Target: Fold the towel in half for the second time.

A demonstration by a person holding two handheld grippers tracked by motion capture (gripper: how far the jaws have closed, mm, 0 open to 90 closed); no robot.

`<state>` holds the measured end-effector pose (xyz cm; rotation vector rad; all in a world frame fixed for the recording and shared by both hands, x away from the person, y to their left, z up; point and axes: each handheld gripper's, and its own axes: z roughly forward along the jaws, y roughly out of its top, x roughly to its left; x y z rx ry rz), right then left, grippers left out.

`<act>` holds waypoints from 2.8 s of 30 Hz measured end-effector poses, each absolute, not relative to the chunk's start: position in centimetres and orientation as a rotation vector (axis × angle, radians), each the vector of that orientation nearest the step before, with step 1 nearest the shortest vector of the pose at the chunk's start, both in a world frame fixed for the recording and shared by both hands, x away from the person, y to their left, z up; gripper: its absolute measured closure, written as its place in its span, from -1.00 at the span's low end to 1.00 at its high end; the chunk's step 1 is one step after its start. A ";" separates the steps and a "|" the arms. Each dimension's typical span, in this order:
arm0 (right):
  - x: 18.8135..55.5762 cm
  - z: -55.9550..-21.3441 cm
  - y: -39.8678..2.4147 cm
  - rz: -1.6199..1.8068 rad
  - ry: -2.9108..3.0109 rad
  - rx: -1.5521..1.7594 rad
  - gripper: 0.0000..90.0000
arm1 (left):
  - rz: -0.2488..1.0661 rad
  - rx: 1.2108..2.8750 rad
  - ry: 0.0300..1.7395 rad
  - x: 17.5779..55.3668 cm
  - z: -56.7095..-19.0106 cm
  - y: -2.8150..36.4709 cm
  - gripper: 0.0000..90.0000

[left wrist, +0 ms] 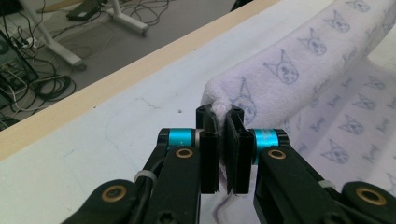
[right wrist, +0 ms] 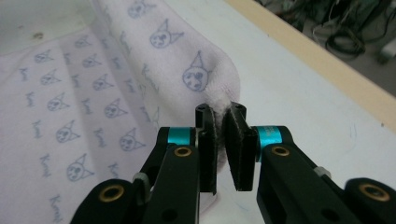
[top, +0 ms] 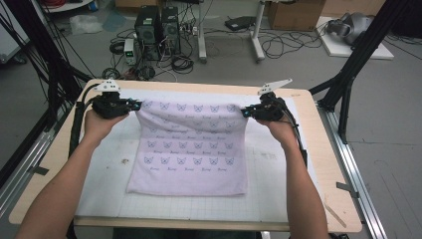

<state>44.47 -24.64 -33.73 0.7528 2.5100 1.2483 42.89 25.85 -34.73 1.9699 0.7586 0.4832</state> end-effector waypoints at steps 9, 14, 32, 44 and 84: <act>39.7 -35.1 -25.2 1.307 2.541 0.689 0.86 | 0.460 1.992 0.676 37.3 -36.6 26.5 0.88; 37.2 -36.8 -25.2 1.317 2.577 0.664 0.85 | 0.412 2.029 0.659 34.7 -39.0 26.9 0.88; 30.8 -40.8 -26.8 1.357 2.645 0.648 0.58 | 0.312 2.097 0.614 28.2 -41.7 28.9 0.57; 30.6 -41.2 -25.2 1.360 2.652 0.626 0.43 | 0.269 2.126 0.593 29.4 -42.5 26.9 0.45; 29.4 -44.2 -24.6 1.322 2.718 0.581 0.88 | 0.295 2.192 0.531 28.2 -43.9 25.8 0.92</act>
